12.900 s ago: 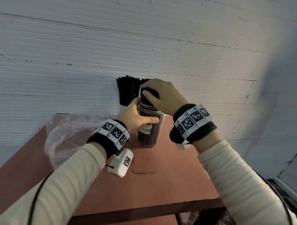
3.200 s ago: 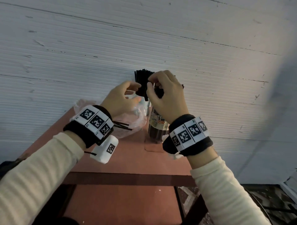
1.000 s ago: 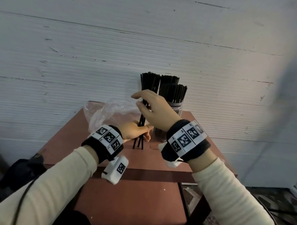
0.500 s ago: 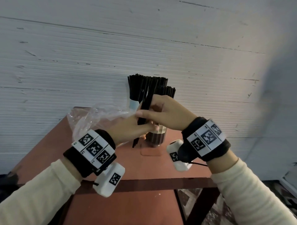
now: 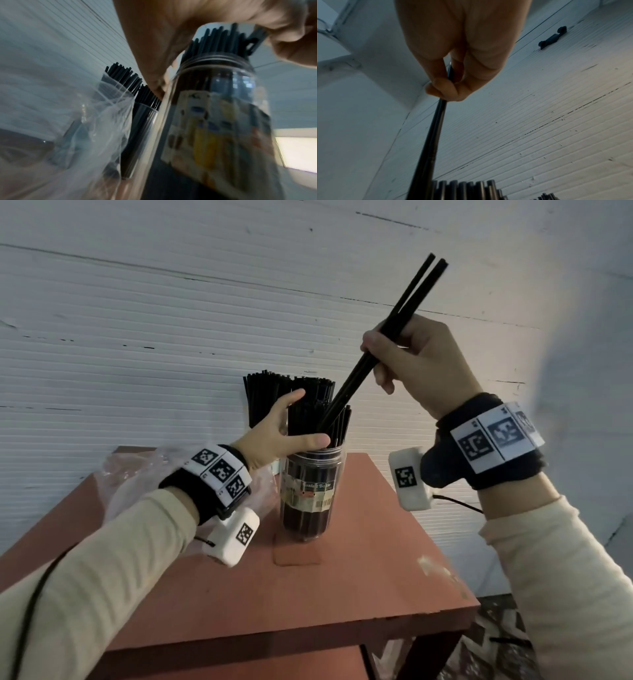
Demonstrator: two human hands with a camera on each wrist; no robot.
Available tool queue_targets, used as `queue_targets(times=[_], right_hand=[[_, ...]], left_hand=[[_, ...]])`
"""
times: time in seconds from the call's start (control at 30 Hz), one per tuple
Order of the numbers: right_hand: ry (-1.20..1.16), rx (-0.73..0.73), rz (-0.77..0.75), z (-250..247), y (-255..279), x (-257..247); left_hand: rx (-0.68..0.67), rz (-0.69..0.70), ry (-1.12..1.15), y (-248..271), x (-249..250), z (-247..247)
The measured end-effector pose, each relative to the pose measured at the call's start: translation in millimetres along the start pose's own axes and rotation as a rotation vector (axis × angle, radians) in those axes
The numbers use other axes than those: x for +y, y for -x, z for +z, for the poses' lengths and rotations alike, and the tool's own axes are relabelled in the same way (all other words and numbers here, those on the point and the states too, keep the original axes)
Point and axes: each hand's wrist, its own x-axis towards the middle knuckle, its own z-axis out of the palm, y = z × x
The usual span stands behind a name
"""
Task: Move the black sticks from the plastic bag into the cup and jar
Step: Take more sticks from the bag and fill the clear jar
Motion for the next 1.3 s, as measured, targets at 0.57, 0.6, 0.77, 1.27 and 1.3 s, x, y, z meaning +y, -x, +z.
queue_targets(times=[0.57,0.6,0.77,1.27,1.3], right_hand=[[0.172,-0.111,-0.003,35,0,9],[0.188,-0.125,0.004,38,2,12],[0.222,-0.128,0.004,48,17,29],[0.366,0.167,-0.394,62,17,22],[0.38,0.136,-0.376,66,23,27]], left_hand=[[-0.13,-0.037,0.117,-7,-9,5],[-0.127,-0.036,0.116,-7,-9,5],[-0.107,-0.036,0.038,-4,-10,3],[0.099,-0.023,-0.07,21,-11,12],[0.114,-0.023,-0.066,23,-11,14]])
